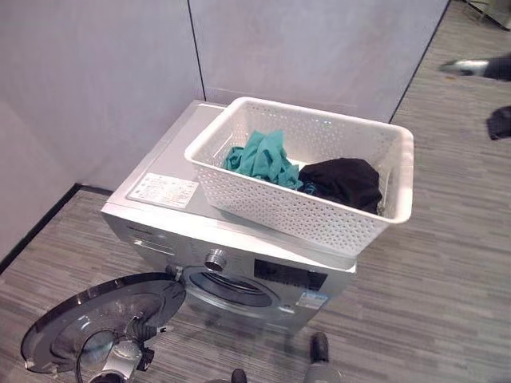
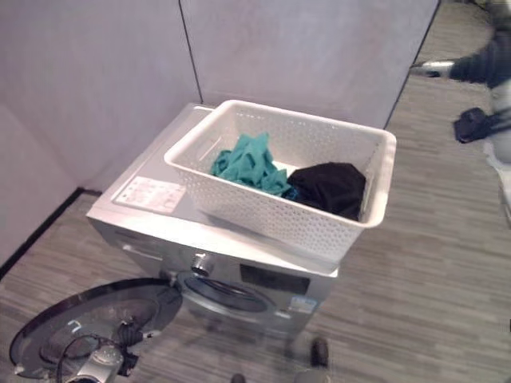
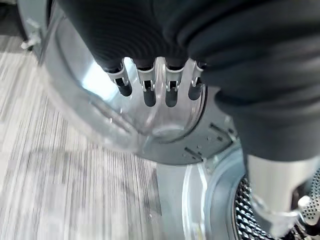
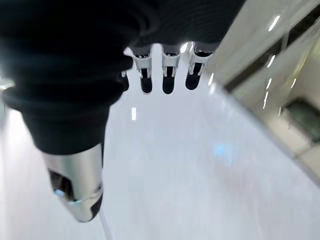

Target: Grab the laundry basket,head to the washer,open it,put in the laundry and shut it.

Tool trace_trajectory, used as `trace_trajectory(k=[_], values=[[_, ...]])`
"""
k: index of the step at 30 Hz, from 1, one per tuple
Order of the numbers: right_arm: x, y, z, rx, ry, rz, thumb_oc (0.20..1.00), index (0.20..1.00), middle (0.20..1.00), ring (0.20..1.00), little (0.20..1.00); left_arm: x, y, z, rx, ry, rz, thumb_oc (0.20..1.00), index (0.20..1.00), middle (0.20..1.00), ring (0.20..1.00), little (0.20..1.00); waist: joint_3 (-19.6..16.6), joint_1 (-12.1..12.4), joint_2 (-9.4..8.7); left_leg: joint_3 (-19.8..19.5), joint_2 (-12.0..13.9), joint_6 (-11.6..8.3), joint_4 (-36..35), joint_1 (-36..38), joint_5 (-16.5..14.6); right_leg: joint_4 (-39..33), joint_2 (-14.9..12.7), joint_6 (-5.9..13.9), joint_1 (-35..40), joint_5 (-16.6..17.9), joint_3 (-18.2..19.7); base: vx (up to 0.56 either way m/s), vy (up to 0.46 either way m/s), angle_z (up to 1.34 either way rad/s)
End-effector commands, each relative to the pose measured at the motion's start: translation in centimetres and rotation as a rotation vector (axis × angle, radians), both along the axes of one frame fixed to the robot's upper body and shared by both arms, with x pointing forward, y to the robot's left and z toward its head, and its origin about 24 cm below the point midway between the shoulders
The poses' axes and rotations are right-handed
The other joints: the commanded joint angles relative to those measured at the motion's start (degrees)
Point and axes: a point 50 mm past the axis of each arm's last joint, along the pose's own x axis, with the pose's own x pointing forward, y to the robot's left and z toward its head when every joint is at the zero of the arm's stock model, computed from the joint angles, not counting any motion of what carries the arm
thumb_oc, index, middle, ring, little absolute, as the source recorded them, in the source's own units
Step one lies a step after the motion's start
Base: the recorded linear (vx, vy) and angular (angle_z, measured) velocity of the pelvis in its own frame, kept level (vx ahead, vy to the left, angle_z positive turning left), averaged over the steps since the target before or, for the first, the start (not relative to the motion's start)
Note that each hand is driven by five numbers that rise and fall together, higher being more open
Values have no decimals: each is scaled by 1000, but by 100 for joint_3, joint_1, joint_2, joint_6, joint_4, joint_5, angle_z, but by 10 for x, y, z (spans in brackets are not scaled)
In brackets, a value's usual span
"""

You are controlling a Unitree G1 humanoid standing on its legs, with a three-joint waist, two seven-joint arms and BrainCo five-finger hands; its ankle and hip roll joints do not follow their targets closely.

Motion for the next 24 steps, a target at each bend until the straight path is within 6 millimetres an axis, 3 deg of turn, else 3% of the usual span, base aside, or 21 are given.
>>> trace_trajectory(k=[1,6,10,15,20,24], values=[[3,-7,1,-50,101,-28,1000,1000,1000,1000,1000,4,0,2,-38,-33,0,1000,1000,1000,1000,1000,-129,111,7,-169,95,-172,650,-321,-757,788,55,-90,-301,111,251,40,-124,82],[13,18,-13,-120,295,109,1000,1000,1000,1000,1000,-19,-10,-14,-102,52,10,1000,1000,1000,1000,1000,-305,95,-4,-348,378,-358,440,-231,-640,736,193,-198,-96,-62,-11,69,-129,16],[13,34,-9,-177,331,182,1000,1000,1000,1000,1000,-31,-12,-22,-116,98,38,1000,1000,1000,1000,1000,-394,76,-2,-364,529,-438,306,-177,-582,643,268,-256,6,-143,-125,42,-73,4],[-9,70,2,-314,328,359,1000,1000,1000,1000,1000,-57,-15,-34,-131,190,115,1000,1000,1000,1000,1000,-587,-1,-61,-234,798,-554,71,14,-498,458,408,-326,202,-236,-200,53,-65,-3],[-18,82,3,-360,327,427,1000,1000,1000,1000,1000,-68,-17,-39,-140,226,150,1000,1000,1000,1000,1000,-658,-37,-59,-139,867,-578,3,99,-484,437,460,-340,229,-256,-161,23,-21,-4],[-21,92,-10,-389,390,490,1000,1000,1000,1000,1000,-75,-17,-41,-145,256,168,1000,1000,1000,1000,1000,-696,-55,-85,-72,888,-584,-53,148,-479,460,493,-356,235,-287,-120,13,-1,-16]])
